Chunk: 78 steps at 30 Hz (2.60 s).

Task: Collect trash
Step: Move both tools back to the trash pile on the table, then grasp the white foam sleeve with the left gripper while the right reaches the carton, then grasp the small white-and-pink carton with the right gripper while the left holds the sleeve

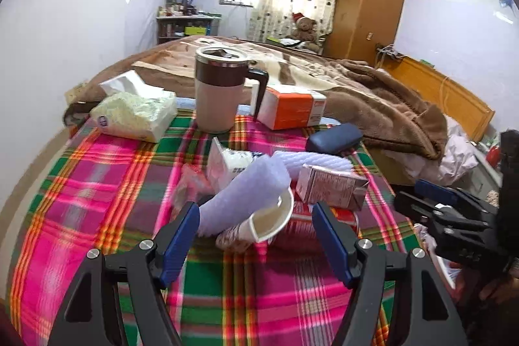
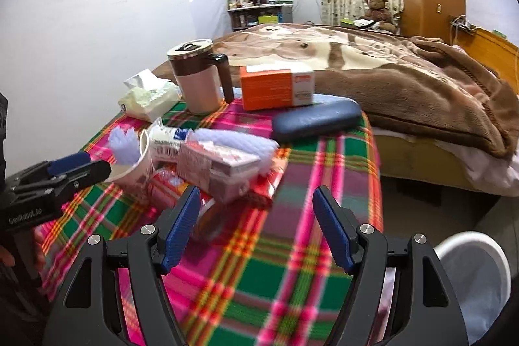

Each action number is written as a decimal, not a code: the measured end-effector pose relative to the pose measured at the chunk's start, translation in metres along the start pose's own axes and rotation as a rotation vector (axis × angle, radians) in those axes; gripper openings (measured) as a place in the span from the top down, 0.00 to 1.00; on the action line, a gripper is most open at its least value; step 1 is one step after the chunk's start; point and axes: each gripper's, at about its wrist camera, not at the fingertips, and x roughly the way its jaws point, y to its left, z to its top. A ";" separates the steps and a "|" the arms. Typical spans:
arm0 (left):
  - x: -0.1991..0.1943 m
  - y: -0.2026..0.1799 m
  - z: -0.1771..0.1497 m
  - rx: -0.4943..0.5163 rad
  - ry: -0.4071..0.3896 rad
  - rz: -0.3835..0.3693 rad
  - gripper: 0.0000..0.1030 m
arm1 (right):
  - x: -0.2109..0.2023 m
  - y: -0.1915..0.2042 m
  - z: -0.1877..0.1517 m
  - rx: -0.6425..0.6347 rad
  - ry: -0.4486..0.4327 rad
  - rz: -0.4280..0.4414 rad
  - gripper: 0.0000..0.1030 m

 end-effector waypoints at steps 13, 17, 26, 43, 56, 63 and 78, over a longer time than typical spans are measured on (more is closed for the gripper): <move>0.039 0.031 0.008 -0.028 0.067 0.023 0.30 | 0.050 0.020 0.021 -0.072 0.069 0.113 0.29; 0.037 0.048 -0.002 -0.059 0.087 0.033 0.30 | 0.059 0.028 0.017 -0.097 0.104 0.107 0.29; 0.022 0.068 -0.015 -0.087 0.084 0.065 0.30 | 0.059 0.034 0.009 -0.066 0.138 0.175 0.29; 0.020 0.074 -0.047 -0.049 0.177 0.098 0.30 | 0.061 0.029 0.002 -0.005 0.141 0.132 0.38; 0.012 0.076 -0.060 -0.075 0.191 0.101 0.67 | 0.046 0.007 -0.010 0.107 0.151 0.115 0.58; 0.008 0.072 -0.064 -0.085 0.190 0.087 0.70 | 0.040 0.003 -0.017 0.112 0.134 0.125 0.57; 0.016 0.073 -0.062 -0.087 0.197 0.095 0.70 | 0.060 0.015 -0.006 -0.040 0.145 0.099 0.38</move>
